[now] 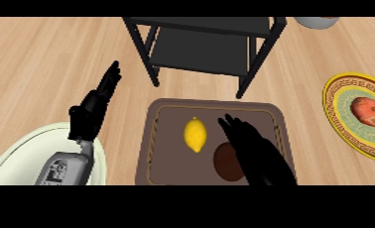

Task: Pick the cupcake from the tray and place it in the tiered shelf

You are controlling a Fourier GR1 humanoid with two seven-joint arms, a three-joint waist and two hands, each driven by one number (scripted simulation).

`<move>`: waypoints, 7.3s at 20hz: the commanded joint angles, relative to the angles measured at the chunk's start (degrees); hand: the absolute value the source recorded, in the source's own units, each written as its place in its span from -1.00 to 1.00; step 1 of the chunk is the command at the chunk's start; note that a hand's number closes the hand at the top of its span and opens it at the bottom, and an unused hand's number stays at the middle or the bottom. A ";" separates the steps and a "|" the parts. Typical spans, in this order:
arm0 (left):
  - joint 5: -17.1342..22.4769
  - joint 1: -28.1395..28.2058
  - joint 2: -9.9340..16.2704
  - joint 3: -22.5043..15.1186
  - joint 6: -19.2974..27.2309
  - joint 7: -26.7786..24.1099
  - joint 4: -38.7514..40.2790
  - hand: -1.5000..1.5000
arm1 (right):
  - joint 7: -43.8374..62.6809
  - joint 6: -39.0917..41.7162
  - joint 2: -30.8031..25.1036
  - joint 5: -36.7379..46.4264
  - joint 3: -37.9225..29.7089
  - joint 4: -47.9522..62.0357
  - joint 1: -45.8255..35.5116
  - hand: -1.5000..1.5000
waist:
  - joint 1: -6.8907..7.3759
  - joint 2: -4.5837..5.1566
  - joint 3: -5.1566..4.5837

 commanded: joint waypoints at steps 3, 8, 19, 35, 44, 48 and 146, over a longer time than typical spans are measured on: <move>-2.99 -1.98 -3.79 -0.92 2.36 -1.34 3.79 0.00 | -5.21 -4.95 -1.42 4.10 1.09 5.15 3.58 -1.00 | -0.21 0.02 0.01; -3.92 5.60 -3.31 -2.43 0.67 0.83 -4.80 0.00 | -4.08 -1.94 1.49 3.47 -1.23 6.11 0.99 -1.00 | 0.12 -0.04 0.01; -1.44 1.21 -1.77 3.29 -4.17 0.66 -1.09 0.00 | -10.11 -1.50 -0.31 4.46 -2.98 6.94 4.28 -1.00 | -0.10 -0.02 0.00; -3.84 -1.72 -4.23 2.33 -2.88 0.31 1.49 0.00 | 8.31 -14.78 8.24 10.86 10.11 17.52 -4.57 1.00 | 1.27 0.40 -0.05; -4.36 -3.67 -4.54 0.41 -4.20 1.19 0.83 0.00 | 28.70 -31.11 8.49 7.80 14.78 21.54 -16.19 1.00 | 5.25 0.72 0.06; -4.07 -2.77 -4.36 0.26 -4.80 -0.24 0.89 0.00 | 30.98 -41.40 8.50 7.44 14.82 18.85 -21.21 1.00 | 6.12 0.36 0.08; -2.69 -3.15 -2.35 4.44 -5.73 0.75 1.96 0.00 | 41.65 -59.99 8.50 39.94 -24.27 55.07 -70.20 -1.00 | 1.78 0.11 -0.03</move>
